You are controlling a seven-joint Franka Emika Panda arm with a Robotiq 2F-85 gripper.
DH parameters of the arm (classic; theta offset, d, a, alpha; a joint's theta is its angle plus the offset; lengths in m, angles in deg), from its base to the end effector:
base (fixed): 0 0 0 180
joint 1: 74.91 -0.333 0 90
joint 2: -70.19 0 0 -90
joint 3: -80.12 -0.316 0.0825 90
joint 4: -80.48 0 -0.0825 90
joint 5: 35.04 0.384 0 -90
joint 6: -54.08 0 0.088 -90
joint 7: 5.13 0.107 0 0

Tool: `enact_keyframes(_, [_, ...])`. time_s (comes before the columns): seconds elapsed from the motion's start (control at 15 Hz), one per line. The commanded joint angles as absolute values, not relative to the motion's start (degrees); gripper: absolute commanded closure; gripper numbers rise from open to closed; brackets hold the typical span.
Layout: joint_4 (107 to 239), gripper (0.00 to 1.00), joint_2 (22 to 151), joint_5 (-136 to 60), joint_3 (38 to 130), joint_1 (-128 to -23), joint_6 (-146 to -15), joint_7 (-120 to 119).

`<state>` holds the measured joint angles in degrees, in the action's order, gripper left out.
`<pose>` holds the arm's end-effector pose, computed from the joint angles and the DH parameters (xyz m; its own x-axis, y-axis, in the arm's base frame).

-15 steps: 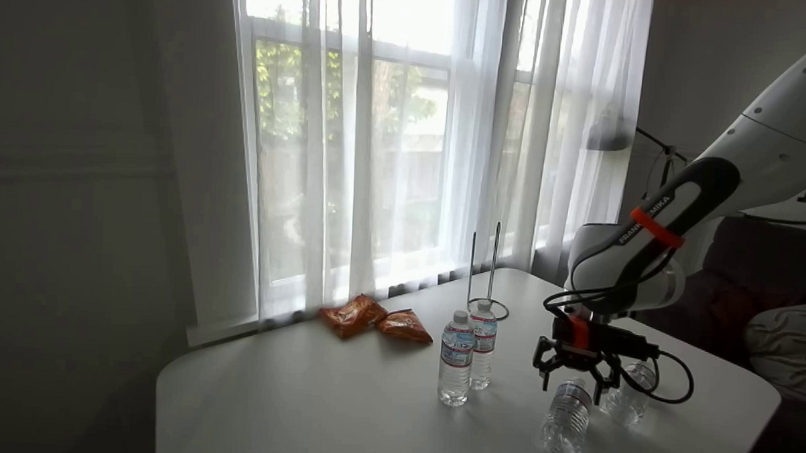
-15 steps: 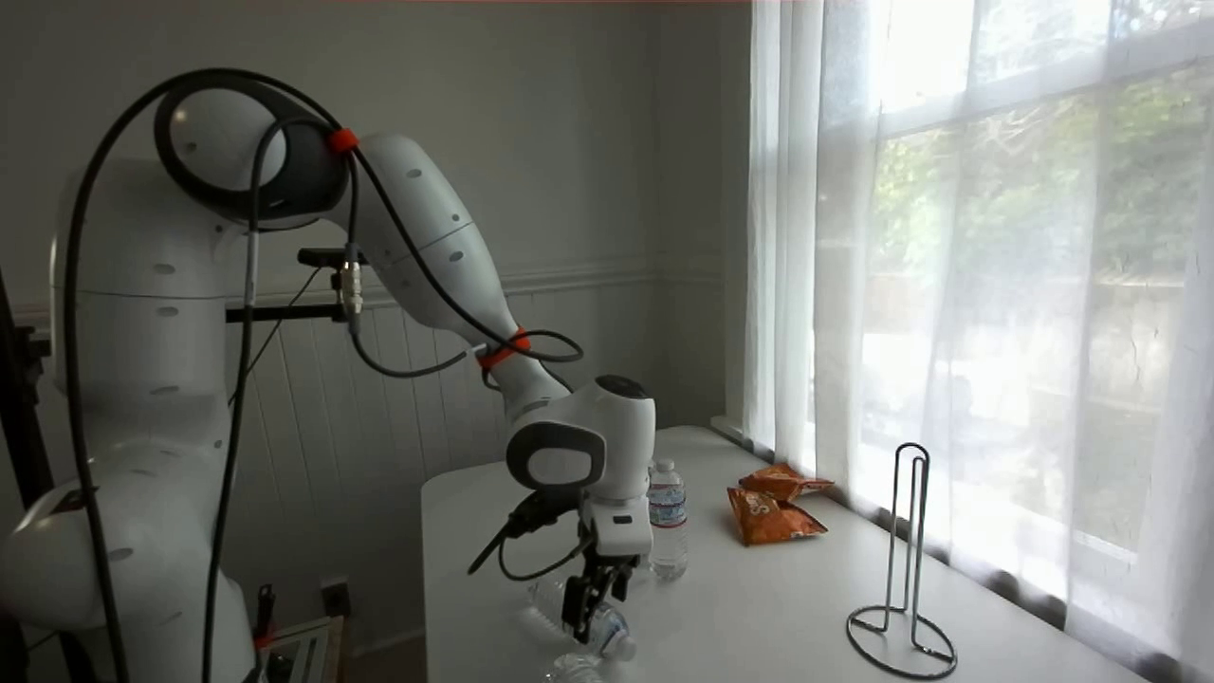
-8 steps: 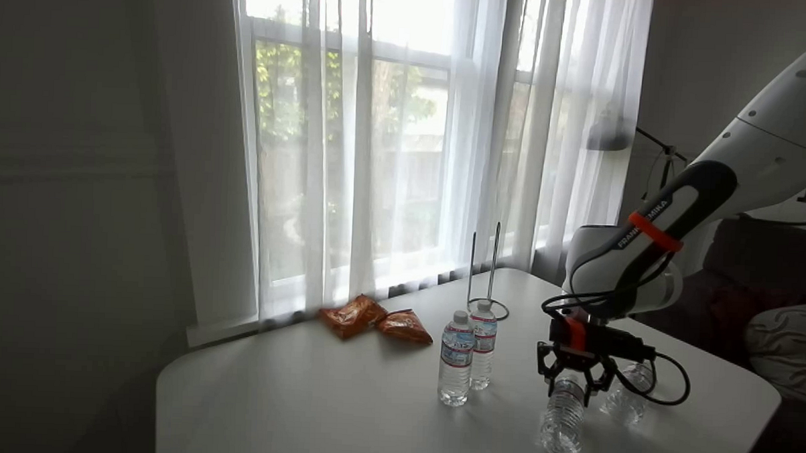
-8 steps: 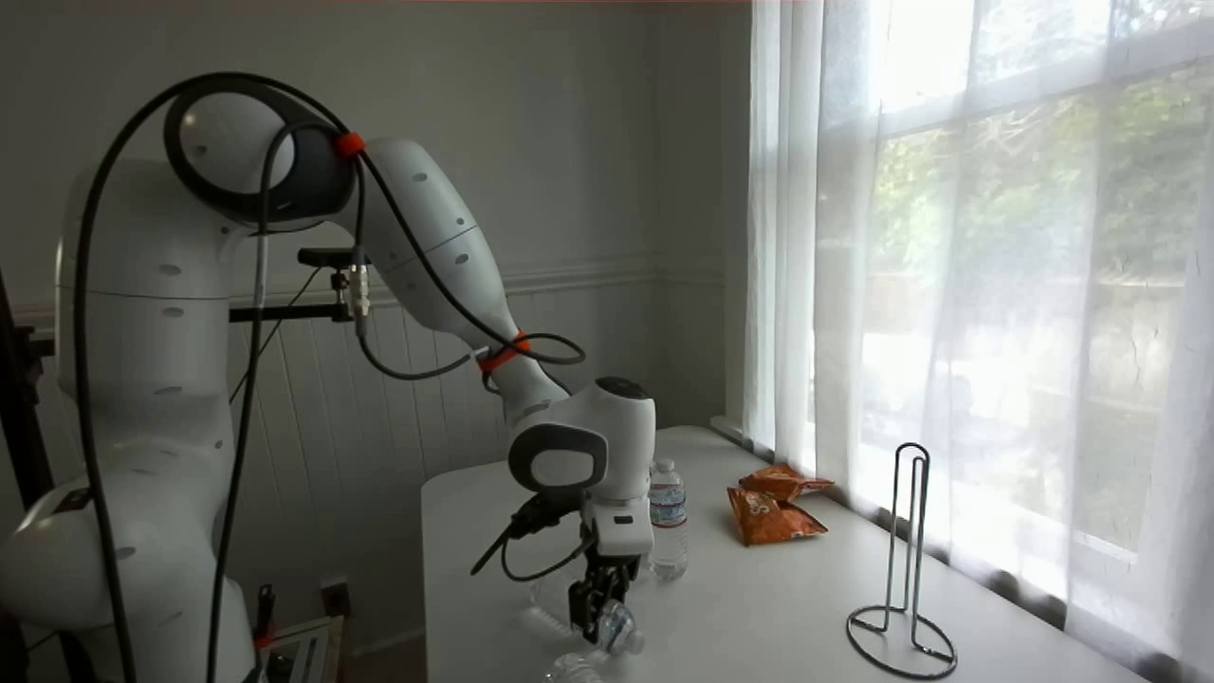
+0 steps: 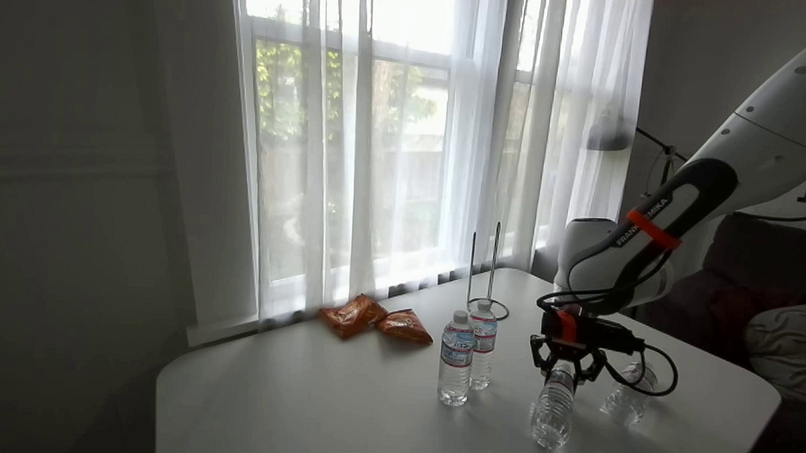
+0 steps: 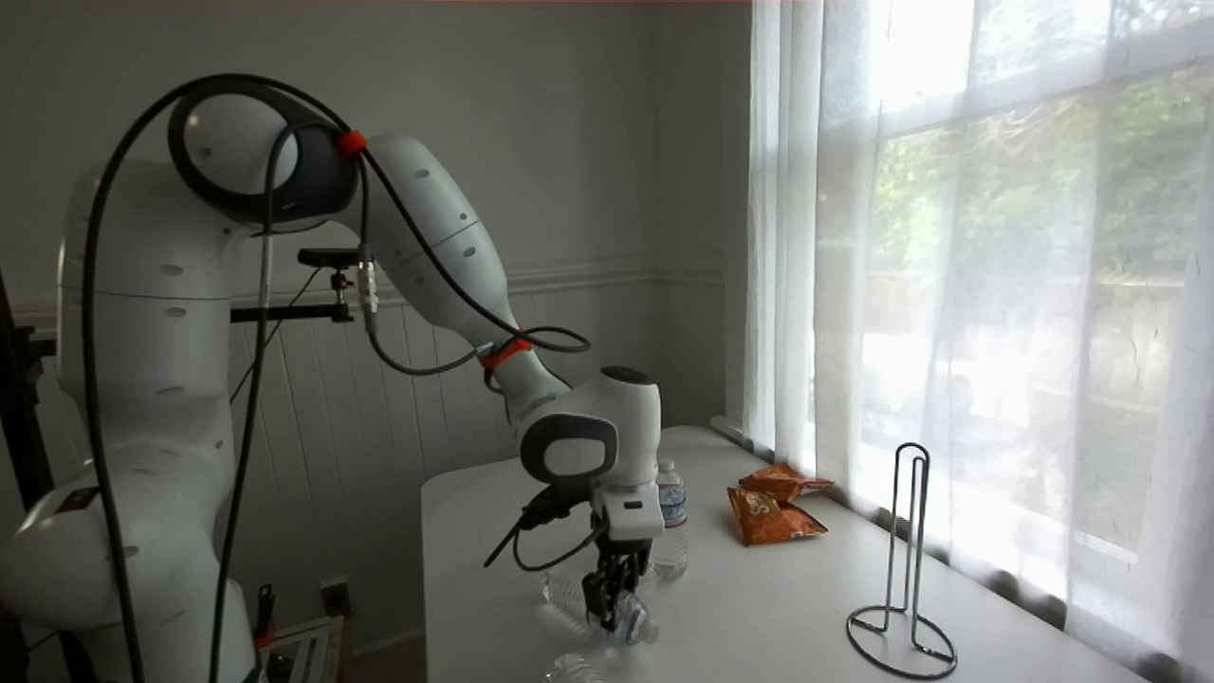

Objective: Pick up both water bottles laying on the table one by one and place them the right way up on the table

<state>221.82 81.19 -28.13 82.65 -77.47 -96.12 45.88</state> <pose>0.4764 -0.0031 0.2155 0.5435 -0.8371 -0.0616 -0.8387 -0.5446 0.0006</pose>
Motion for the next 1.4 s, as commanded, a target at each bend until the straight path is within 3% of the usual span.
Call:
enact_keyframes(0.0, [220.3,0.78,78.8,-30.4,83.1,-78.8,-93.0,48.1])
enact_keyframes(0.4, [219.1,0.78,75.8,-37.2,83.4,-80.8,-92.0,53.7])
enact_keyframes(1.27, [219.8,0.78,69.6,-75.5,79.9,-81.6,-93.5,84.1])
enact_keyframes(1.33, [218.6,0.53,72.3,-72.8,79.9,-80.7,-93.6,81.0])
